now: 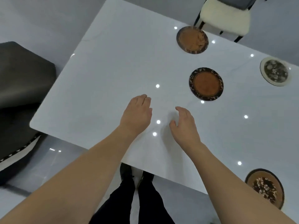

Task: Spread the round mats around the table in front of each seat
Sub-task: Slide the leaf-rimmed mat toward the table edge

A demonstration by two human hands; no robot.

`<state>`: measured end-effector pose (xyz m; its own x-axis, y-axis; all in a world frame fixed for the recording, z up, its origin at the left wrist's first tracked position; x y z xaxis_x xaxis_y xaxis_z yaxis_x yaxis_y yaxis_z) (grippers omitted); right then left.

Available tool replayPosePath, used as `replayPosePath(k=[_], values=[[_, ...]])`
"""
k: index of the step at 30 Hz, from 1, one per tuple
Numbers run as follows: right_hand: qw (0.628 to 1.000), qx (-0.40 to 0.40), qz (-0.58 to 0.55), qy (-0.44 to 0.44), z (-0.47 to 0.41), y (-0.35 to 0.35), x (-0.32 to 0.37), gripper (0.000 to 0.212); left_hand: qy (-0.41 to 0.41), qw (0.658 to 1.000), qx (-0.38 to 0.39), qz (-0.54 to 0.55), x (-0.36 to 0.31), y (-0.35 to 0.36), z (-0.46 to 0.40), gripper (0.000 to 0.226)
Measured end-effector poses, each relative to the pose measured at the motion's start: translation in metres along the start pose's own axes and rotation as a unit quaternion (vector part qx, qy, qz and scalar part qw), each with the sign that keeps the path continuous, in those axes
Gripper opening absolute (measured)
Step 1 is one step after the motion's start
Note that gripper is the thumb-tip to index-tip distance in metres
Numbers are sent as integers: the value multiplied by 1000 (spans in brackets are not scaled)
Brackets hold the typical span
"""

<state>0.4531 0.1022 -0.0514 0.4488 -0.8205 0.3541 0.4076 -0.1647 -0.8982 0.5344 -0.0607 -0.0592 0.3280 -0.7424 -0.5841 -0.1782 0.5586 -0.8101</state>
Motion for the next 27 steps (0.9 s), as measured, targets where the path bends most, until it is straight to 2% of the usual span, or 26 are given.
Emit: replayPosePath(k=[5,8,12,16,19,24,27], values=[[993,-28,-84,79,-40,-14,-33,53,2,1000,-8,30,-17,19,-48,41],[984,-109,-95,109,-81,-19,-57,49,22,998,-3,56,-27,38,-94,42],[963,-225,-16,149,-125,-16,-97,45,42,996,4,80,-44,75,-159,44],[949,-237,31,207,-145,-2,-128,53,73,995,19,65,-54,104,-203,45],[945,-240,60,215,-153,6,-135,58,98,995,4,34,-50,115,-215,45],[937,-231,43,257,-157,8,-139,62,116,993,-29,3,-46,126,-212,43],[939,-234,40,247,-158,6,-138,59,108,994,-32,-1,-47,126,-216,42]])
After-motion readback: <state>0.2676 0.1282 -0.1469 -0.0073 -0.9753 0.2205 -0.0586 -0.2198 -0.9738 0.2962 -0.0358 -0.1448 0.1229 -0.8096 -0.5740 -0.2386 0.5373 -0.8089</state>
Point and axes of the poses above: each hand's wrist, its own z-axis away from the middle knuckle, its own y-axis out of the palm, x = y × z, the point moved 1 cm from there along -z, towards the middle knuckle, and after that the axes turned 13 degrees about z, right-handed, at the moved point
